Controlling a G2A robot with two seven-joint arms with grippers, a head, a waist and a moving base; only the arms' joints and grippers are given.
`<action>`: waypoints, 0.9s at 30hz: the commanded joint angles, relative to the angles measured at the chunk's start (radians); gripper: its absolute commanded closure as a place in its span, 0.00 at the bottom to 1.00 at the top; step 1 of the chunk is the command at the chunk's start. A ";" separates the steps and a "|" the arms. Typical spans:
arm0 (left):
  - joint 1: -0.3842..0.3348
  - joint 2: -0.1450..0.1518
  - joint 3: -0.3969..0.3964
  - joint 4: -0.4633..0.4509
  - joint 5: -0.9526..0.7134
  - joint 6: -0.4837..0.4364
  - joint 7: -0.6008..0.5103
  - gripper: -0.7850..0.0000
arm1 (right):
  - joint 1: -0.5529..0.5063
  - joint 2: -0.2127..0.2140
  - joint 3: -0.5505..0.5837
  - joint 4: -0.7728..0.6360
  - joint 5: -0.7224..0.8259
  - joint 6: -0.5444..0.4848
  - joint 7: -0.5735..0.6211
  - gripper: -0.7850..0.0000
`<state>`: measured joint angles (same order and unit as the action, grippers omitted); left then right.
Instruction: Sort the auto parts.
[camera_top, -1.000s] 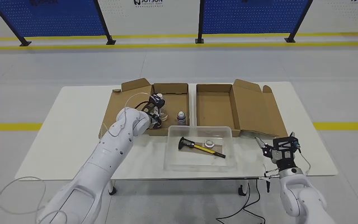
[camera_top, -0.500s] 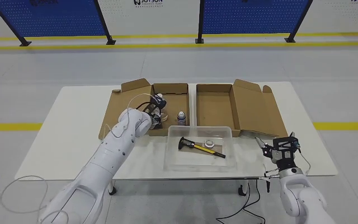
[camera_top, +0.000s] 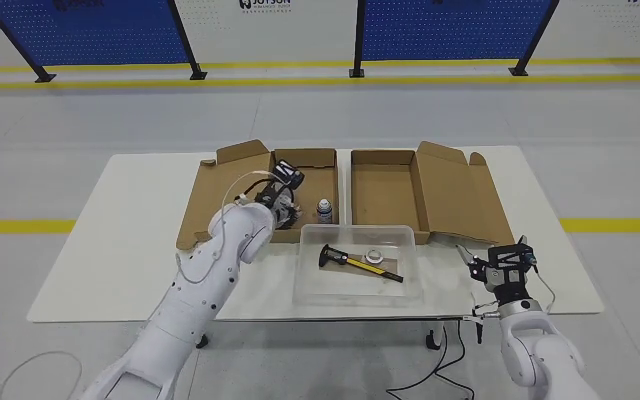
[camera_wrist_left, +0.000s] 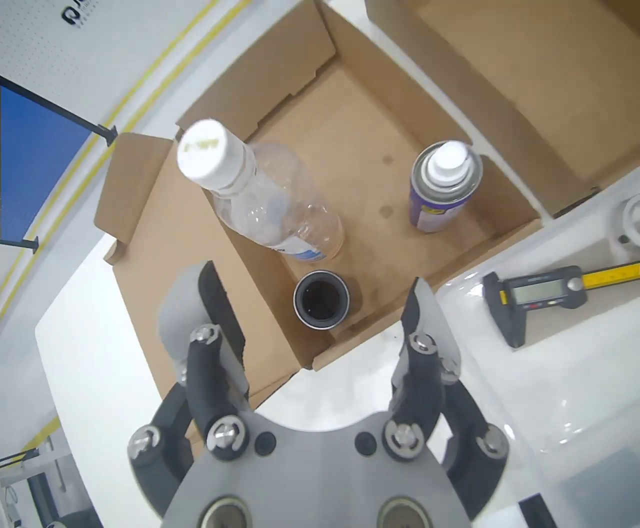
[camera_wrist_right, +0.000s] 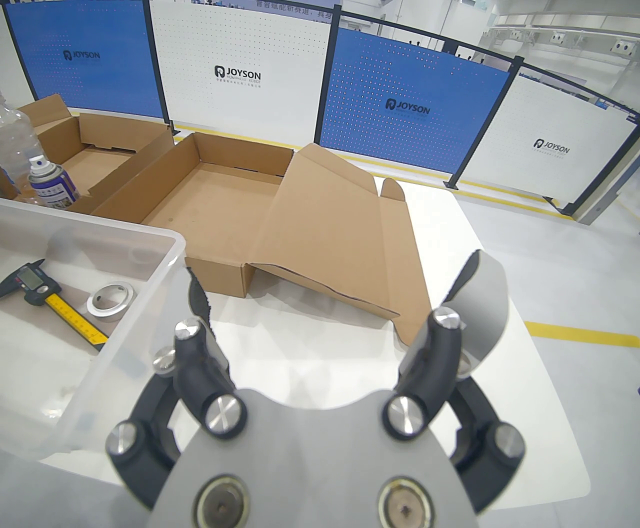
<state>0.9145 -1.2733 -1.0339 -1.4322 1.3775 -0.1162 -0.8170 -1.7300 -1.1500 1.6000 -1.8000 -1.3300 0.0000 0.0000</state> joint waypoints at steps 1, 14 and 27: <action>0.065 0.008 -0.026 -0.103 0.011 0.016 0.029 0.00 | 0.000 0.000 0.000 0.000 0.000 0.000 0.000 0.00; 0.403 0.045 -0.147 -0.485 0.209 0.122 0.201 0.00 | 0.000 0.000 0.000 0.000 0.000 0.000 0.000 0.00; 0.680 0.062 -0.281 -0.662 0.293 0.202 0.268 0.00 | 0.000 0.000 0.000 0.000 0.000 0.000 0.000 0.00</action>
<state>1.5795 -1.2121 -1.3068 -2.0897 1.6640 0.0830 -0.5466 -1.7300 -1.1500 1.6000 -1.8000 -1.3300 0.0000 0.0000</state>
